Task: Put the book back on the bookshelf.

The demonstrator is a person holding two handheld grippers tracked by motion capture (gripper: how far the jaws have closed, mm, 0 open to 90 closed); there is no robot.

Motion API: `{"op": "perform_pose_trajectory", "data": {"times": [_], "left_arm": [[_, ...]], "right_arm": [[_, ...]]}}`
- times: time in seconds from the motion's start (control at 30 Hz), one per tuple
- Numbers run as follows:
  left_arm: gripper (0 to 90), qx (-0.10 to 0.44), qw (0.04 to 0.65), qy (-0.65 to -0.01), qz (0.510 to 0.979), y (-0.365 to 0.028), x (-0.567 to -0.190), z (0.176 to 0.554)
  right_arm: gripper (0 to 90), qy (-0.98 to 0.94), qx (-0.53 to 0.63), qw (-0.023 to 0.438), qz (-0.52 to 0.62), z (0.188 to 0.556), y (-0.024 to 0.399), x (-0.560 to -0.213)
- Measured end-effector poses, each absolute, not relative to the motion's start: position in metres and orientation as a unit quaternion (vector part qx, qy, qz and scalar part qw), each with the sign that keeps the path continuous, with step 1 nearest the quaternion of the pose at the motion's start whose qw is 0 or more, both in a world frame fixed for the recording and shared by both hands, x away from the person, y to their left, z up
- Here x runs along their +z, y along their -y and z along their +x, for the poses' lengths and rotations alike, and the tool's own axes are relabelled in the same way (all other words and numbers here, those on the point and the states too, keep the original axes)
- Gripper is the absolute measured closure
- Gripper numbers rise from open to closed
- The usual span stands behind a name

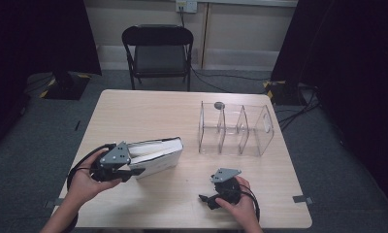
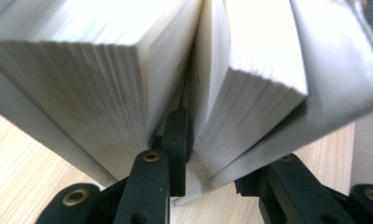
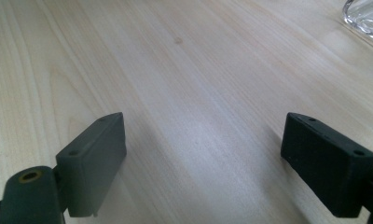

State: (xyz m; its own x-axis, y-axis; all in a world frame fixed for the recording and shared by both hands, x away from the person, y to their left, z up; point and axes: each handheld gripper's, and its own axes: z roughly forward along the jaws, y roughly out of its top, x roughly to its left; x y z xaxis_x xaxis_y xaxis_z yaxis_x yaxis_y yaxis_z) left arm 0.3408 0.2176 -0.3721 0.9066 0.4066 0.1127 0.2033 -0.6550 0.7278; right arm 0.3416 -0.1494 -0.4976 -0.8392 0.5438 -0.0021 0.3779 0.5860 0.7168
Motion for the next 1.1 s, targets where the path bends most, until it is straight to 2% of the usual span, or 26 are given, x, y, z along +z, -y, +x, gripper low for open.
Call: {"op": "perform_pose_trajectory", "data": {"times": [0.37,1.1], "left_arm": [[74.3,0.124,0.375,-0.158,0.905,-0.221,-0.366,0.335],[75.7,0.104,0.357,-0.201,0.906,-0.224,-0.361,0.34]], "right_arm": [[13.0,-0.879,0.382,0.114,0.261,0.342,0.15,-0.5],[12.9,-0.879,0.382,0.116,0.262,0.342,0.15,-0.5]]}}
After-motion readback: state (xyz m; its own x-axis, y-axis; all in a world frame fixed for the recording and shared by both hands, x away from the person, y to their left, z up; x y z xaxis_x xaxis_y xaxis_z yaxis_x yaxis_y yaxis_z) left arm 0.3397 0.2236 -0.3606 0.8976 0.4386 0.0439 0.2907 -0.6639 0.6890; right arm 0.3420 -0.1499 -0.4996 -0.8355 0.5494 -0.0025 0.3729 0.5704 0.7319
